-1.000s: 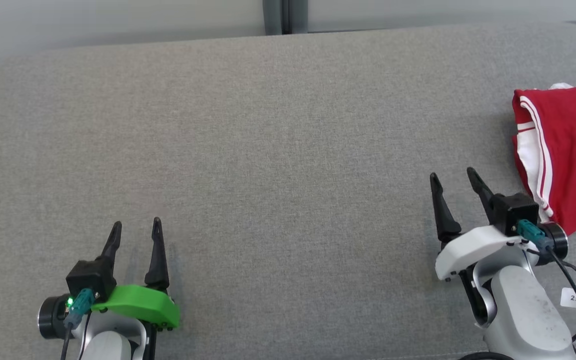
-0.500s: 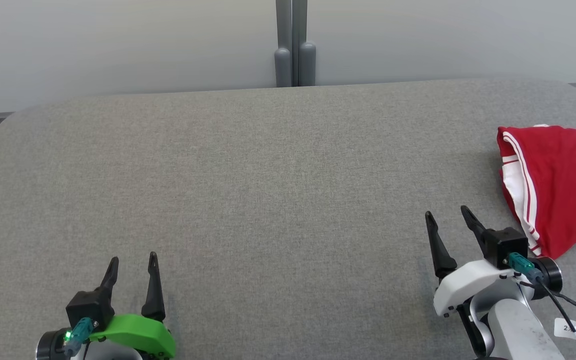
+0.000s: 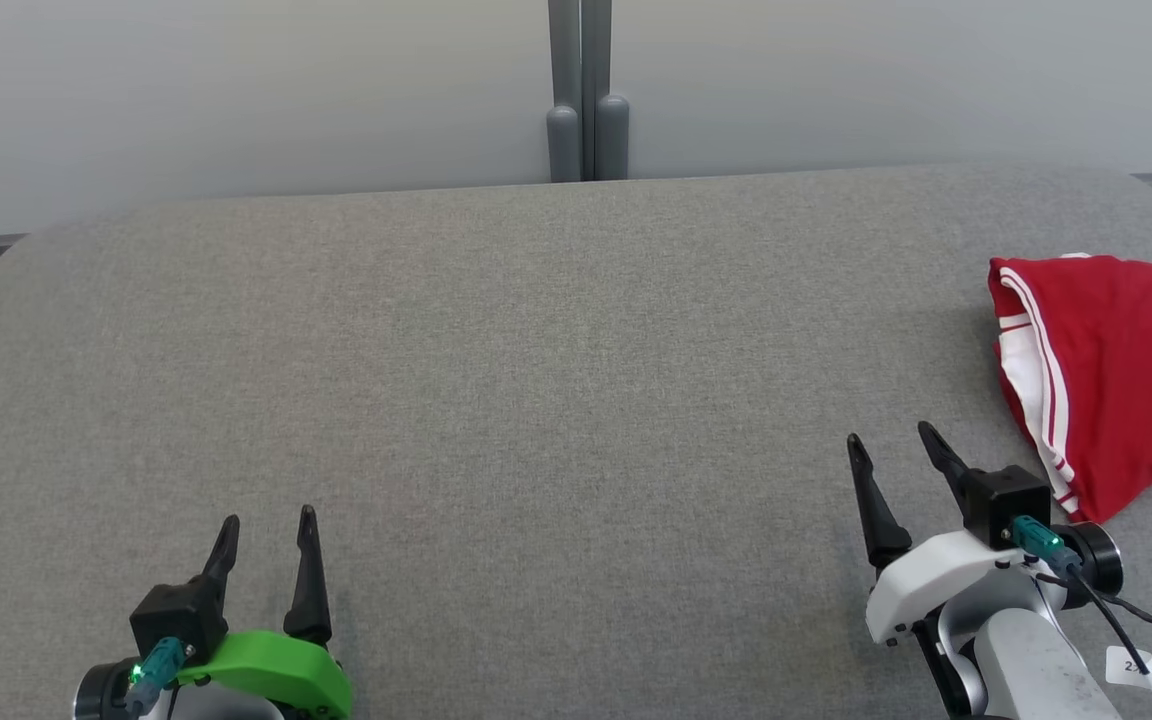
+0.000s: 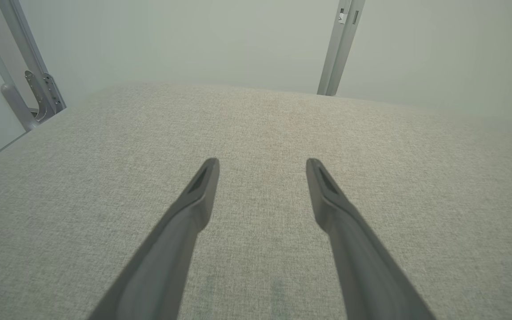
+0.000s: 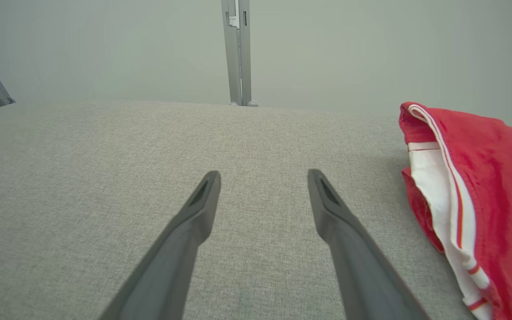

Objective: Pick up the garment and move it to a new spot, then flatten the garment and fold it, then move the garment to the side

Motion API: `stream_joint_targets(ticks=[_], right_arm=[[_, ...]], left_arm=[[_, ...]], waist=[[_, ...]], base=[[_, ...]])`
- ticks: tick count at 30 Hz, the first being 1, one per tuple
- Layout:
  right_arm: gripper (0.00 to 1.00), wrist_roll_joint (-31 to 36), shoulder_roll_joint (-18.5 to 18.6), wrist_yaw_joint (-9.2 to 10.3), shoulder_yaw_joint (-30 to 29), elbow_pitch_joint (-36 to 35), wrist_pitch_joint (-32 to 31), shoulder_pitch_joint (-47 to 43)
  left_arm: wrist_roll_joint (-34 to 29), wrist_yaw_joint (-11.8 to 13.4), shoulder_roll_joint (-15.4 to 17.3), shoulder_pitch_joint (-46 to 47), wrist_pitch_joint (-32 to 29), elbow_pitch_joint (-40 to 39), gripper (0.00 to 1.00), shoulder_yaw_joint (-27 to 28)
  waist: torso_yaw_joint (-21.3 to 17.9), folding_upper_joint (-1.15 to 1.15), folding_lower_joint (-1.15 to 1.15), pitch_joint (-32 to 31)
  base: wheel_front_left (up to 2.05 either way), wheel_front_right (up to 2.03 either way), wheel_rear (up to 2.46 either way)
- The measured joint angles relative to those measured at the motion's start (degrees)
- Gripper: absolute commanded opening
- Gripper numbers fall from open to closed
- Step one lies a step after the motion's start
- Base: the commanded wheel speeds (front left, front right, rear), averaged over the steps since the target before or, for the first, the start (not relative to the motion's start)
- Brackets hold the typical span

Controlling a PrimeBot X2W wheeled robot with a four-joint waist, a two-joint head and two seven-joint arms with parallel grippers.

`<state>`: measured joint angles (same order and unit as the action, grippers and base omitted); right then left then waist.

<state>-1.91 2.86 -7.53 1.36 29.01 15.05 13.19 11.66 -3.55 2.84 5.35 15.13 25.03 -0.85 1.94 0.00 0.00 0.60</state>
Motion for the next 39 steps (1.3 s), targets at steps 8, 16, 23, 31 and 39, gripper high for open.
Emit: stream_joint_targets(ticks=[8,16,23,31,39], right_arm=[[1.0,-0.1,-0.2,-0.01,0.0,1.0,0.0,-1.1],[1.0,-0.1,-0.2,-0.01,0.1,1.0,0.0,-1.2],[0.0,-1.6,-0.6,-0.01,-0.4,3.4,-1.0,-2.9],[0.0,-11.2,-0.5,-0.01,-1.4,1.7,-3.4,-3.0],[0.0,-21.1,-0.5,-0.01,-1.9,-0.7,-5.4,-3.6]], left_arm=[[0.0,0.0,-0.2,-0.5,0.0,0.9,1.0,-0.1],[0.0,0.0,-0.2,-0.7,0.0,0.9,1.0,-0.1],[1.2,0.0,-0.5,-1.6,-0.9,3.3,0.0,0.2],[10.0,-0.3,-0.5,-1.5,-3.1,2.1,0.0,0.9],[18.7,-0.7,-0.5,-1.5,-5.2,0.2,0.0,1.5]], waist=[[-0.1,0.0,0.0,0.2],[-0.3,0.0,0.0,0.3],[-0.3,0.0,0.0,0.3],[-0.4,0.0,0.0,0.3],[-0.5,0.0,0.0,0.2]], base=[[0.0,0.0,0.0],[0.0,0.0,0.0],[0.0,0.0,0.0],[0.0,0.0,0.0],[0.0,0.0,0.0]])
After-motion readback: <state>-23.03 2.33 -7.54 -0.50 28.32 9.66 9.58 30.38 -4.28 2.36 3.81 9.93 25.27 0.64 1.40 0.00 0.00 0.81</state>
